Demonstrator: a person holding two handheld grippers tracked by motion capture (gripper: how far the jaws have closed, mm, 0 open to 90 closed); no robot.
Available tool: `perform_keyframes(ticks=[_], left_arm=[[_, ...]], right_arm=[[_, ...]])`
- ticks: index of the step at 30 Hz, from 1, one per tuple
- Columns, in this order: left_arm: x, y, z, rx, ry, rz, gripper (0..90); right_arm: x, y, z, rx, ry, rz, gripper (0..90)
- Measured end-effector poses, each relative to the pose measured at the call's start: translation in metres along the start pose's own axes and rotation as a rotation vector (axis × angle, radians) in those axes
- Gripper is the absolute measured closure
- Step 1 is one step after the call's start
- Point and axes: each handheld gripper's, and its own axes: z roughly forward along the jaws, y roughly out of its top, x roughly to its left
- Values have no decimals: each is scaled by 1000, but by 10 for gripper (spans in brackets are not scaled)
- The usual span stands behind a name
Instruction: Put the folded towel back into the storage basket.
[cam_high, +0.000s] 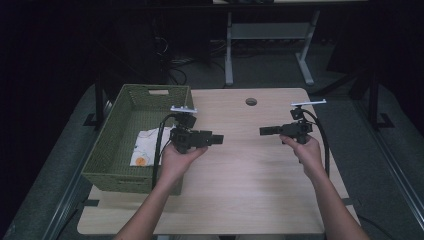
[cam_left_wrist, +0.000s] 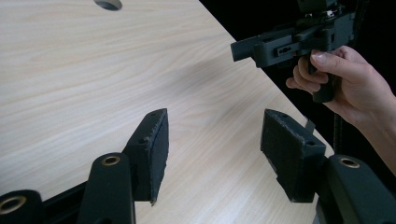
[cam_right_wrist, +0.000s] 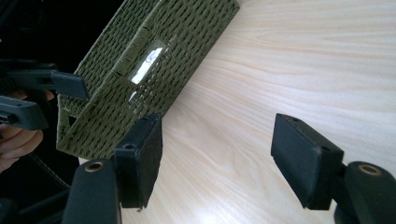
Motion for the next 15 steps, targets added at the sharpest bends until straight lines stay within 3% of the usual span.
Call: perform_keyframes(ticks=[15], left_arm=[[-11, -6, 22, 29, -18, 12, 409]], right_arm=[[-20, -27, -26, -17, -30, 39, 332]])
